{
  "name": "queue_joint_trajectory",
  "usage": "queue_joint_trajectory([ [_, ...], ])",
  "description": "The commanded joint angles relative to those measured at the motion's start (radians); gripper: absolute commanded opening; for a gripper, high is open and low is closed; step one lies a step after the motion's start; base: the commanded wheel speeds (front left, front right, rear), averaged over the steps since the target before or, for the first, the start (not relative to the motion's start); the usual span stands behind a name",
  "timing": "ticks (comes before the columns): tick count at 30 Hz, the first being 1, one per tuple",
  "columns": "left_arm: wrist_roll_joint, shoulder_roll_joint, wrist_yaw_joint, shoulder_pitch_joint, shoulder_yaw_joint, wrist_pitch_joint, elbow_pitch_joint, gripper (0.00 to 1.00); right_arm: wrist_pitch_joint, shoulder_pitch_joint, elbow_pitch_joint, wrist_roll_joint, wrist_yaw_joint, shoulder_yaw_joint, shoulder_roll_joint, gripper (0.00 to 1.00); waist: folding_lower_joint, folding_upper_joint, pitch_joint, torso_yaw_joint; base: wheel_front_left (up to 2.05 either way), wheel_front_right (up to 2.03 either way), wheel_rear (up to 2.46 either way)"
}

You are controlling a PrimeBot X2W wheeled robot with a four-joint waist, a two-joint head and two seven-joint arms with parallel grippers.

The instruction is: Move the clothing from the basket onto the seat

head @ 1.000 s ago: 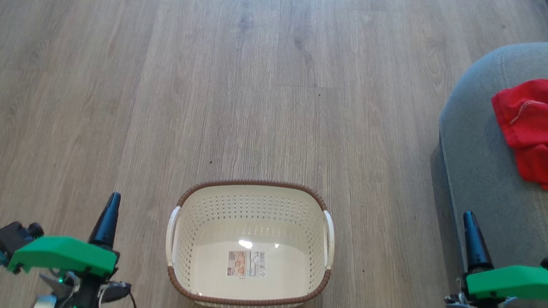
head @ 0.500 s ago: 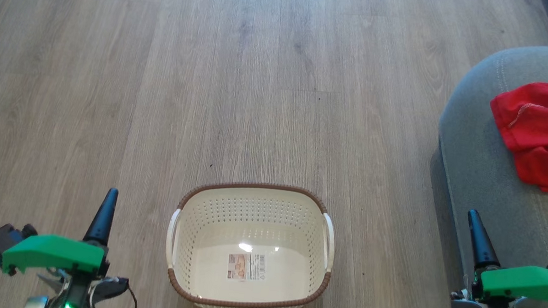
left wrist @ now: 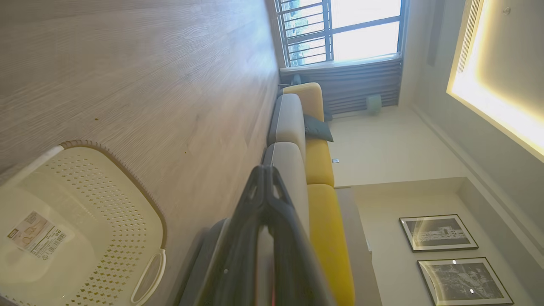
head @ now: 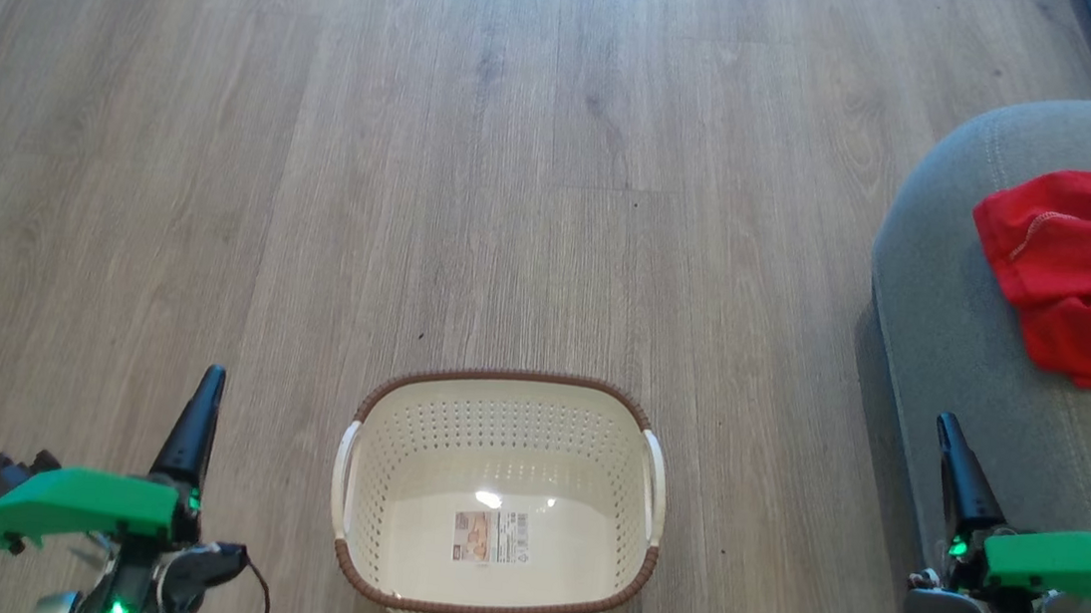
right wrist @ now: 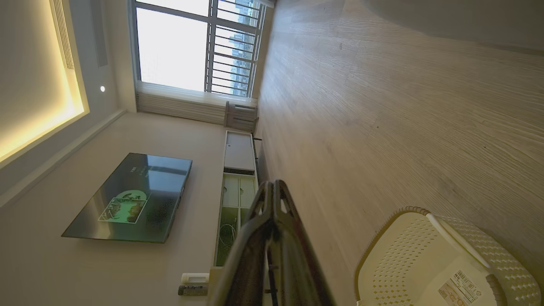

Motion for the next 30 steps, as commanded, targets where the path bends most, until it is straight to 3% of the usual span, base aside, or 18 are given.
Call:
queue_joint_trajectory([
  [1, -0.03, 0.008, -0.011, -0.028, 0.035, 0.011, -0.042, 0.0, 0.01, -0.037, -0.042, 0.033, 0.007, 0.011, -0.006, 0.0, 0.0, 0.0, -0.001, 0.0, 0.0, 0.0, 0.0],
  [15, -0.179, 0.009, -0.024, -0.026, 0.057, 0.051, -0.058, 0.0, 0.051, -0.038, -0.054, 0.194, 0.008, -0.004, -0.005, 0.0, 0.0, 0.0, -0.012, 0.002, 0.0, 0.0, 0.0],
  [30, -0.182, 0.009, -0.024, -0.026, 0.057, 0.052, -0.058, 0.0, 0.054, -0.038, -0.054, 0.195, 0.008, -0.006, -0.003, 0.0, 0.0, 0.0, -0.012, 0.002, 0.0, 0.0, 0.0],
])
